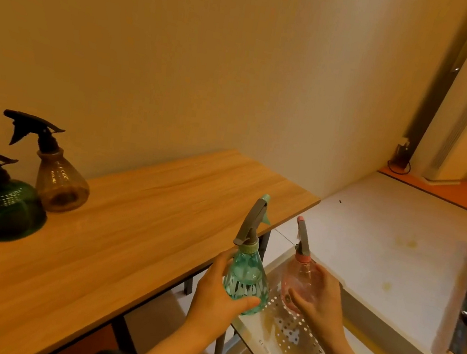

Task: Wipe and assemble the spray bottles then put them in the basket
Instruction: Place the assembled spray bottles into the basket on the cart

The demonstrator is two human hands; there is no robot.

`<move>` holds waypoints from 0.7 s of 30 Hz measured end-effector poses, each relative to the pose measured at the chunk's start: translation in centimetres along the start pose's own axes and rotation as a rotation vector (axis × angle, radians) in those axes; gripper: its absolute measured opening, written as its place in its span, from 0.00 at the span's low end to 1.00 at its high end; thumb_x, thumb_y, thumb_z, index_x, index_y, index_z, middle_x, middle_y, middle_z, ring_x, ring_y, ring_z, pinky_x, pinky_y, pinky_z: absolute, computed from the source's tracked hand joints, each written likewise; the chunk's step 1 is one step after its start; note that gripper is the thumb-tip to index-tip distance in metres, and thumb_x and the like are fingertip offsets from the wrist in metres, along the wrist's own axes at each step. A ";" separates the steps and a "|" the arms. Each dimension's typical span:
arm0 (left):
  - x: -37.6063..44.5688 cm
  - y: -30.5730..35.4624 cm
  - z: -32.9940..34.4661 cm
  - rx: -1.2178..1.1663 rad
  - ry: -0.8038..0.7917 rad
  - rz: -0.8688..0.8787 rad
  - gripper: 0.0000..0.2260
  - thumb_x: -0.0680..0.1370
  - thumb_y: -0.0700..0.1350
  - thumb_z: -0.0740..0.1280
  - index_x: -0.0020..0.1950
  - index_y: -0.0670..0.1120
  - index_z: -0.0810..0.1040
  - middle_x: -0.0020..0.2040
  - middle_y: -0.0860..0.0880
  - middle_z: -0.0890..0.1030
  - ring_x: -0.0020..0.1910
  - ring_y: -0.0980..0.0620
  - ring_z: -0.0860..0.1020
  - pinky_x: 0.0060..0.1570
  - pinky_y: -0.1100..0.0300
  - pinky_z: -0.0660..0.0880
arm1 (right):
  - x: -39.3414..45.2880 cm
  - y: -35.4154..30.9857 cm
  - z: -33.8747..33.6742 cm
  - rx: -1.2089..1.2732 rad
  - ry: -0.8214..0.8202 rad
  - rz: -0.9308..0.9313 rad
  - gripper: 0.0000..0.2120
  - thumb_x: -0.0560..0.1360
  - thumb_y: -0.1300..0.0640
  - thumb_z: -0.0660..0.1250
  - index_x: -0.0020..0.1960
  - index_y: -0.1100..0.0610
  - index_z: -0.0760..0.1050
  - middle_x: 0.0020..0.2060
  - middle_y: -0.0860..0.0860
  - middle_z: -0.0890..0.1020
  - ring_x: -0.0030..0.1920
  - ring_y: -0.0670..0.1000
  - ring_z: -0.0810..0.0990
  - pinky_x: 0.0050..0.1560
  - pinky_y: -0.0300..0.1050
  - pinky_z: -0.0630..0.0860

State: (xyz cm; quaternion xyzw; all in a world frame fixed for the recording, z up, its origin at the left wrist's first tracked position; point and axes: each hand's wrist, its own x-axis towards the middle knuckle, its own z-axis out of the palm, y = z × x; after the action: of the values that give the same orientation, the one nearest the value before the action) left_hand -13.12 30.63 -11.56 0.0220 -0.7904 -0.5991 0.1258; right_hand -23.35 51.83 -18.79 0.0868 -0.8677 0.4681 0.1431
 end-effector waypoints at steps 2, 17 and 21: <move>0.0 -0.1 0.0 0.002 -0.007 -0.002 0.35 0.64 0.42 0.79 0.63 0.64 0.67 0.59 0.62 0.75 0.60 0.62 0.73 0.59 0.60 0.75 | 0.0 0.1 -0.1 -0.083 0.023 0.008 0.40 0.62 0.40 0.75 0.69 0.52 0.68 0.57 0.50 0.69 0.57 0.46 0.64 0.55 0.43 0.65; -0.7 -1.2 1.7 0.046 -0.087 -0.015 0.32 0.66 0.42 0.77 0.58 0.68 0.65 0.58 0.64 0.73 0.56 0.73 0.69 0.47 0.79 0.69 | -1.4 -1.3 0.1 -0.053 0.209 0.171 0.29 0.69 0.54 0.75 0.66 0.60 0.69 0.59 0.57 0.73 0.59 0.57 0.73 0.57 0.49 0.73; -0.6 -1.4 2.4 0.058 -0.100 -0.011 0.32 0.65 0.42 0.78 0.58 0.68 0.65 0.58 0.63 0.73 0.56 0.71 0.70 0.46 0.78 0.70 | -3.8 -3.8 -1.7 0.123 0.166 0.073 0.06 0.76 0.56 0.66 0.54 0.50 0.75 0.49 0.50 0.79 0.50 0.49 0.79 0.45 0.36 0.74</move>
State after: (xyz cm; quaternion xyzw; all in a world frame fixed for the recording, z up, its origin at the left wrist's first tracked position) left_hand -13.23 32.58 -13.56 0.0000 -0.8127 -0.5769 0.0822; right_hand -18.37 51.18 -16.17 0.0246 -0.8249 0.5312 0.1917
